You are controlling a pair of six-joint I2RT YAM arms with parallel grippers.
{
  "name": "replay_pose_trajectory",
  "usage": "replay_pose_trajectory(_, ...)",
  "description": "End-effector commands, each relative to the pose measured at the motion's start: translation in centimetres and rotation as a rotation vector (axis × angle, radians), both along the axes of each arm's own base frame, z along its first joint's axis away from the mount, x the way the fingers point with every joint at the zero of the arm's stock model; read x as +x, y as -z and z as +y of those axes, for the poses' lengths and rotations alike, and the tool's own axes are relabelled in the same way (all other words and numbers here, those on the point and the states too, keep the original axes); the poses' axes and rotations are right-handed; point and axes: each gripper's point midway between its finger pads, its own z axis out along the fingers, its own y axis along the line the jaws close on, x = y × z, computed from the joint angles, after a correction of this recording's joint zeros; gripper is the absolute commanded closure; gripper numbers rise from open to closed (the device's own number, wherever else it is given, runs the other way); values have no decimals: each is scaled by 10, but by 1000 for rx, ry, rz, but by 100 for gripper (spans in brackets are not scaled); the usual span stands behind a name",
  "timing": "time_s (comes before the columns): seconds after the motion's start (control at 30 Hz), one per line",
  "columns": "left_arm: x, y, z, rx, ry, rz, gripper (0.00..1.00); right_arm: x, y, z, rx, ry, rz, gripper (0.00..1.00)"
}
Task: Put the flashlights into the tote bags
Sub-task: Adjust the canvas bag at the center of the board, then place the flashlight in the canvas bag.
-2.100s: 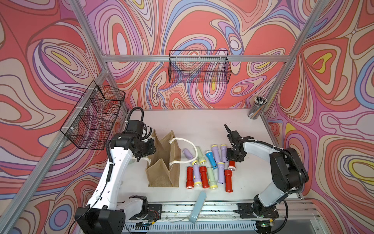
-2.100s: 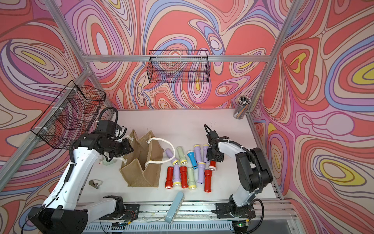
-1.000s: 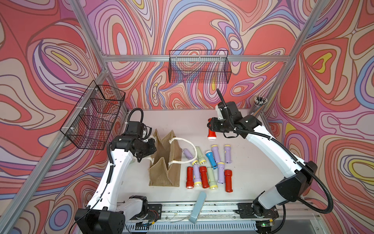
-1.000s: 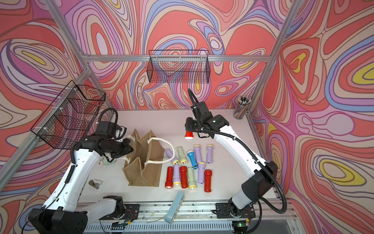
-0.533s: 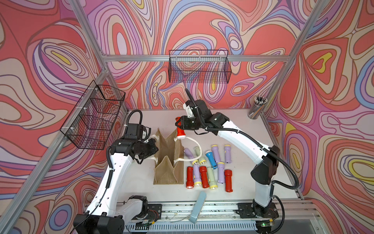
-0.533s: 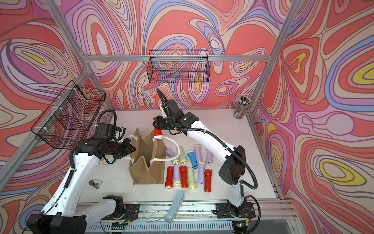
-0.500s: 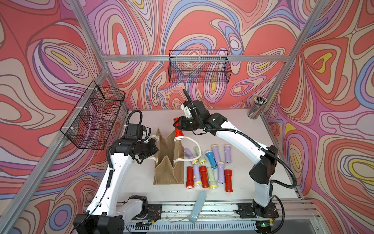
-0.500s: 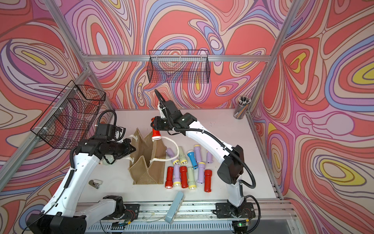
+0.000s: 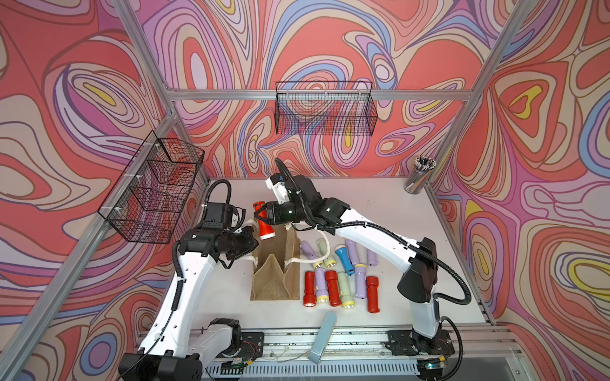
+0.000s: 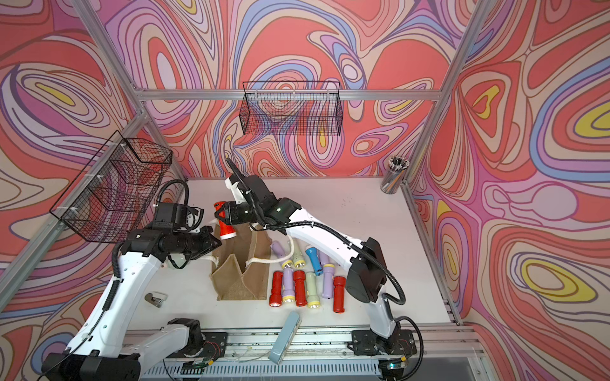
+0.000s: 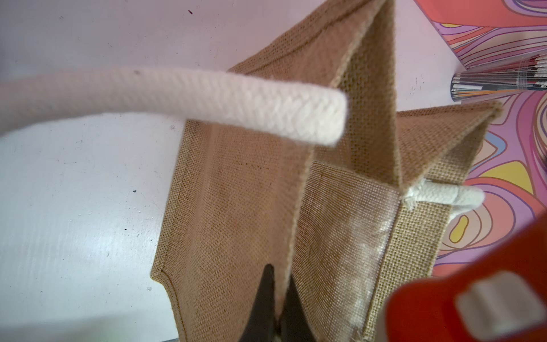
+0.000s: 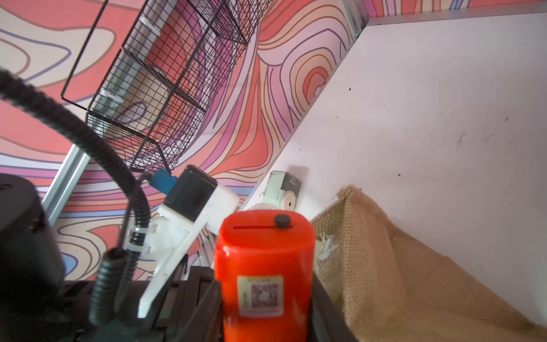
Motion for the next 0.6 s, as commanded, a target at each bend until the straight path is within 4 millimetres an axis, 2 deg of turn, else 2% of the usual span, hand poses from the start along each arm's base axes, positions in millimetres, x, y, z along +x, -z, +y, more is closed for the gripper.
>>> replay_pose_trajectory(0.0,-5,-3,1,-7,-7,-2,100,-7,-6,7,31,-38,-80,100)
replay_pose_trajectory(0.27,-4,-1,4,4,-22,2,100,-16,28,-4,-72,-30,-124,100)
replay_pose_trajectory(0.43,-1,-1,5,-6,-37,2,100,-35,45,-2,-120,-127,-126,100)
replay_pose_trajectory(0.57,0,0,5,-10,-41,3,100,-42,60,-8,-176,-157,-102,100)
